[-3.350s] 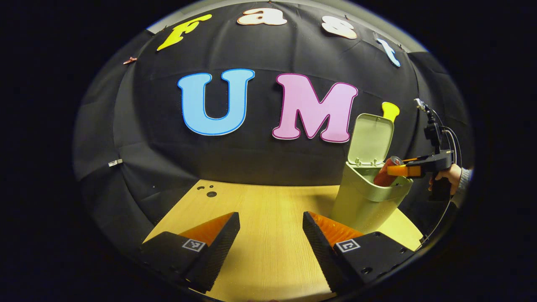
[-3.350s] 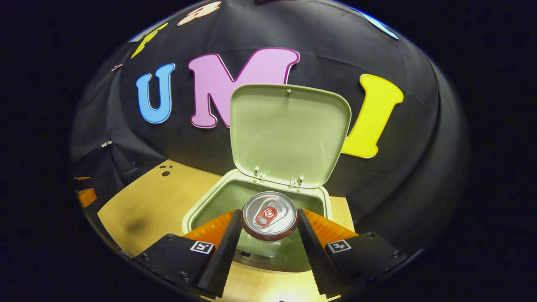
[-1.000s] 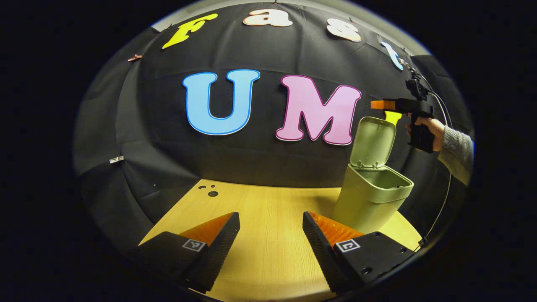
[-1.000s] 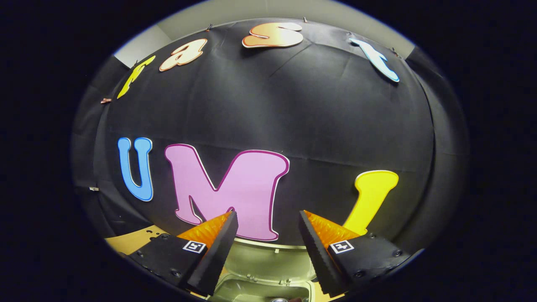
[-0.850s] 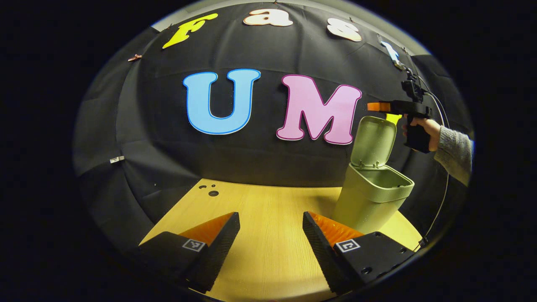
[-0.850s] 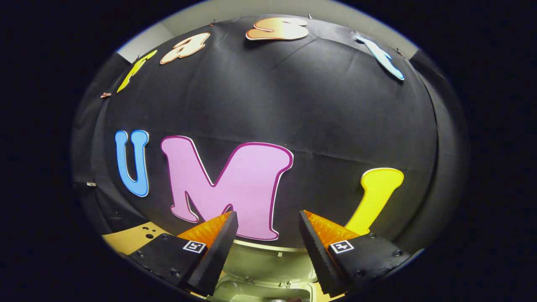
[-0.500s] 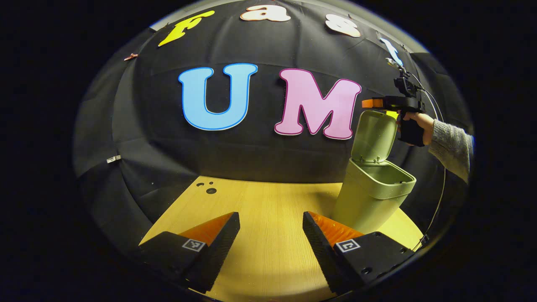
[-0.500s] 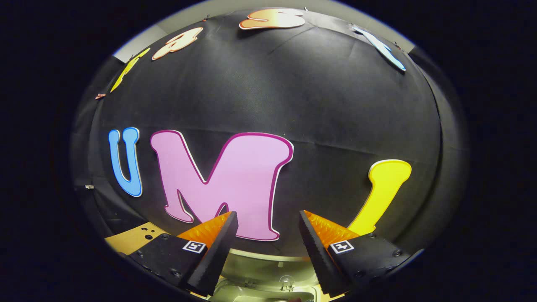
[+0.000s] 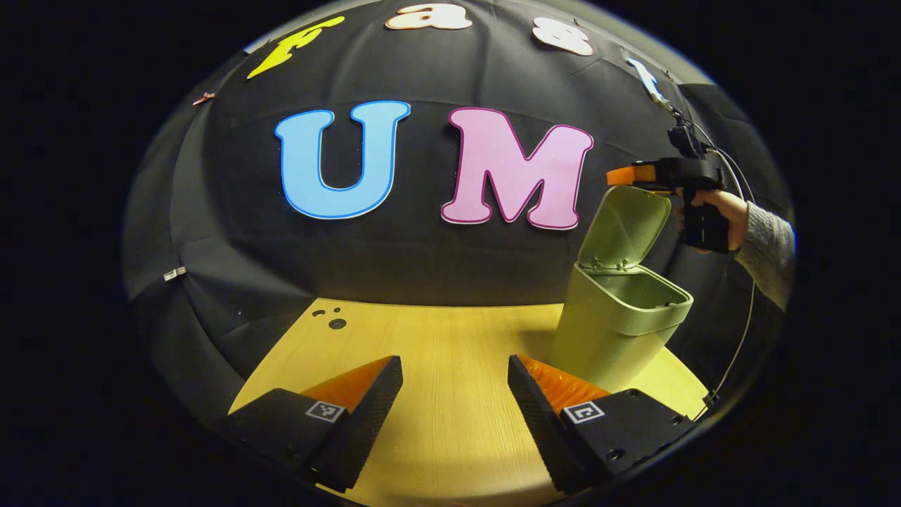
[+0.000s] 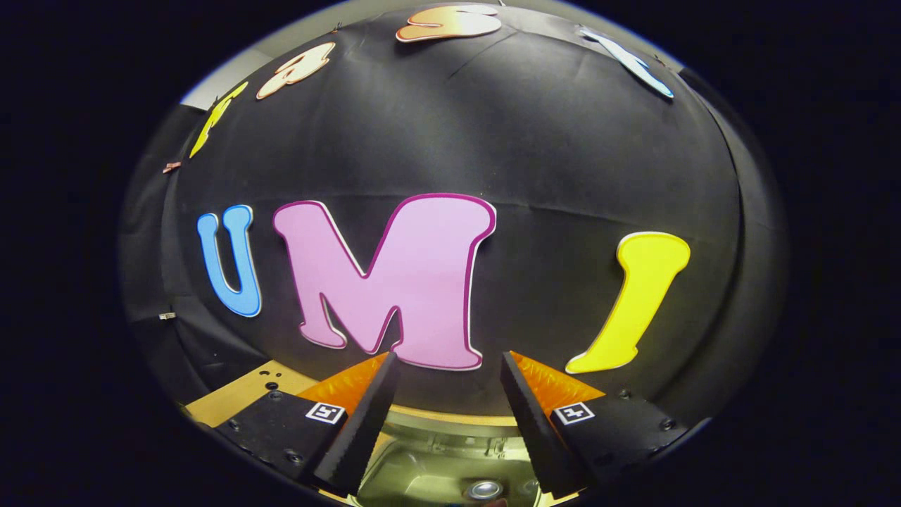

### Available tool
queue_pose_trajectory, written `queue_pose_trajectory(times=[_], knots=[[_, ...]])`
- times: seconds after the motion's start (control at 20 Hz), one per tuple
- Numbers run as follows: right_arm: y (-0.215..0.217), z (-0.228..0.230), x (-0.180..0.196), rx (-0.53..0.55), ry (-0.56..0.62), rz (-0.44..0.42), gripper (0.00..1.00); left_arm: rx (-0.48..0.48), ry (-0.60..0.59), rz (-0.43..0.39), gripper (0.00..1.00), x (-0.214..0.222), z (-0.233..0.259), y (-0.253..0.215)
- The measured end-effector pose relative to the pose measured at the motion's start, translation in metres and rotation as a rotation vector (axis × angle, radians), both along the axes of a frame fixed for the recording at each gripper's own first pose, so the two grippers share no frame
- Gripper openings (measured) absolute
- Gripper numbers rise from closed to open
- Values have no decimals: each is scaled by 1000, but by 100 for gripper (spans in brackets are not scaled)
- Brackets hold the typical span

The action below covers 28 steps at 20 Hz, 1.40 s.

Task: Press the lid of the desktop garbage bin to open it, pick up the crumpled paper on the desktop and throw it into the bin, then pick up the pop can on the desktop and drop it into the bin, and finally close the garbage bin lid.

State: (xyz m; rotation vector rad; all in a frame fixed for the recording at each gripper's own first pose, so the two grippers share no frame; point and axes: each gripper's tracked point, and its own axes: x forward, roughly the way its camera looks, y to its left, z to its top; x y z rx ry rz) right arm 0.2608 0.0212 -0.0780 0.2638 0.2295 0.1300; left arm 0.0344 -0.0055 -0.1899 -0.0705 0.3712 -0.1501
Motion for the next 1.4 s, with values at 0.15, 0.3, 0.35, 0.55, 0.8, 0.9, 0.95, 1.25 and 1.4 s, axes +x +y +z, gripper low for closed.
queue_pose_trajectory(times=[0.15,0.3,0.35,0.55,0.8,0.9,0.95,1.25,1.4], knots=[[7,-16,-24,-10,48,31,92,-6,-7,-8,96,-2,1,-3],[15,-35,-50,-51,94,56,92,-8,-13,-16,97,-8,2,-4],[18,-42,-60,-50,111,62,92,-8,-16,-17,97,-9,3,-4],[23,-62,-90,-44,165,65,92,-16,-25,-23,97,-21,6,-6],[29,-88,-120,-52,232,71,92,-21,-25,-23,96,-33,6,-5],[31,-98,-132,-55,262,75,92,-22,-22,-23,96,-38,5,-5],[32,-102,-136,-59,277,76,92,-22,-21,-23,96,-40,4,-5],[36,-122,-156,-82,382,86,93,-29,-9,-23,96,-48,0,-2],[41,-132,-162,-32,459,100,94,-35,-3,-21,96,-51,-1,-1]])
